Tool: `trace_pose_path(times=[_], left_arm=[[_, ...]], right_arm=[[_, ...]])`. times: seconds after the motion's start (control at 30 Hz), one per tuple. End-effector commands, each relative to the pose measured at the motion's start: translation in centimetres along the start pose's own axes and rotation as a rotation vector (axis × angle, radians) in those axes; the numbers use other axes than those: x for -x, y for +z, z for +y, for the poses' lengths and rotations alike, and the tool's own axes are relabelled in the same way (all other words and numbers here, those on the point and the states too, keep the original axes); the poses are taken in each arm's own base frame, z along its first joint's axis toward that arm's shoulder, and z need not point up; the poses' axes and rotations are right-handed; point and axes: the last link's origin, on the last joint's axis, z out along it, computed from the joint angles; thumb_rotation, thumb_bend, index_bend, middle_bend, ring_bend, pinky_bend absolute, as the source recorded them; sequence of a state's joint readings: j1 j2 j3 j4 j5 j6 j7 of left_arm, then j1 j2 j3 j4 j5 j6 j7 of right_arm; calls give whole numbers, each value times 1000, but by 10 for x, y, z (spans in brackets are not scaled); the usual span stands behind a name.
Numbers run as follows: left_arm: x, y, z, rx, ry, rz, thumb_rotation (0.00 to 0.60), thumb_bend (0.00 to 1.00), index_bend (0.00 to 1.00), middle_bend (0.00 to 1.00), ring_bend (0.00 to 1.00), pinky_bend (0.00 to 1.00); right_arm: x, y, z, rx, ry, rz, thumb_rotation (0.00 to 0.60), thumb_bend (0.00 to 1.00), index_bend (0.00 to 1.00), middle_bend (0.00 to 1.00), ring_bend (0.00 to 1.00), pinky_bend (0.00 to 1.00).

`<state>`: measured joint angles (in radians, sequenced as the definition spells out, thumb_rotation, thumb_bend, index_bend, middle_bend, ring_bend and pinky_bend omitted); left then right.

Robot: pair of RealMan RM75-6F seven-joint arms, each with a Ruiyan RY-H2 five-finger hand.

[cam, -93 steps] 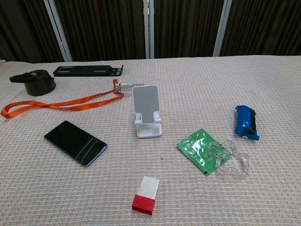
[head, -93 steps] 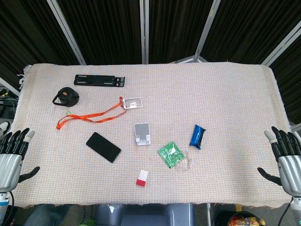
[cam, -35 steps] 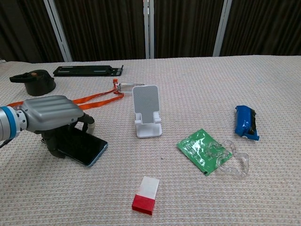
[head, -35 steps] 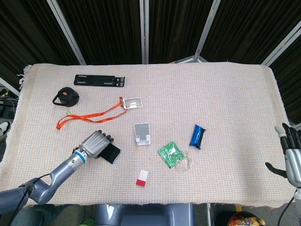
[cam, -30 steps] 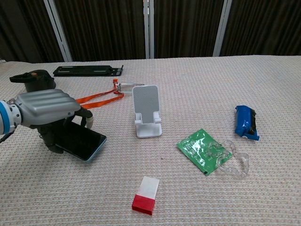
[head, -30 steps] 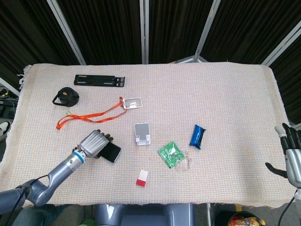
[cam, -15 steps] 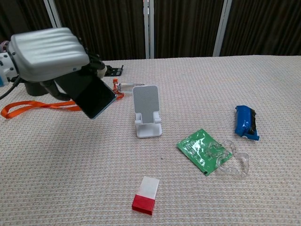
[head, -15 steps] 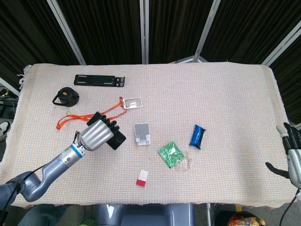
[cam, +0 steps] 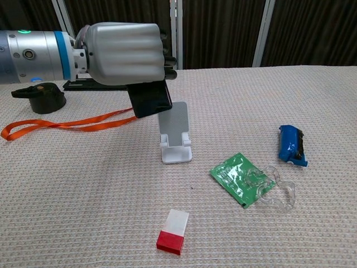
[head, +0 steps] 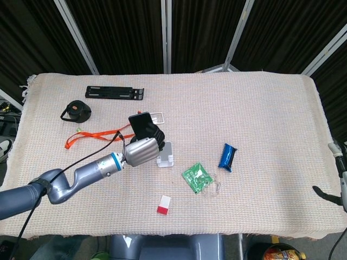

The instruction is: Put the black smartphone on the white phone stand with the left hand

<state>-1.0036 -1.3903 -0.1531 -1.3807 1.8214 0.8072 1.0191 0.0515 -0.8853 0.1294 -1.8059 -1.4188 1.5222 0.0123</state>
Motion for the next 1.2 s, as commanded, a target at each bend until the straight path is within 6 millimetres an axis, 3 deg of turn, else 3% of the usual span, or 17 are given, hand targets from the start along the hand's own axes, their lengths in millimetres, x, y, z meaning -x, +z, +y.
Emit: trace_pose_path(times=[0.03,0.2,0.43,1.2], left_arm=[[-2,11,7,33,31,8,600,0,616,424,478,398],[-11,30,20,106,87,34,600,0,599,410,467,392],[-14,40,29,145,125,41,600,0,597,407,464,391],[-10,45,45,174,147,23,600,0,579,397,454,382]], right_arm=[[-2,-1,3,5,2,4,600,0,0,0,0,0],[-5,-3,5,9,15,13,600,0,0,0,0,0],[-7,-3,6,12,19,15,600,0,0,0,0,0],[-9,-2,11,20,34,14,600,0,0,0,0,0]])
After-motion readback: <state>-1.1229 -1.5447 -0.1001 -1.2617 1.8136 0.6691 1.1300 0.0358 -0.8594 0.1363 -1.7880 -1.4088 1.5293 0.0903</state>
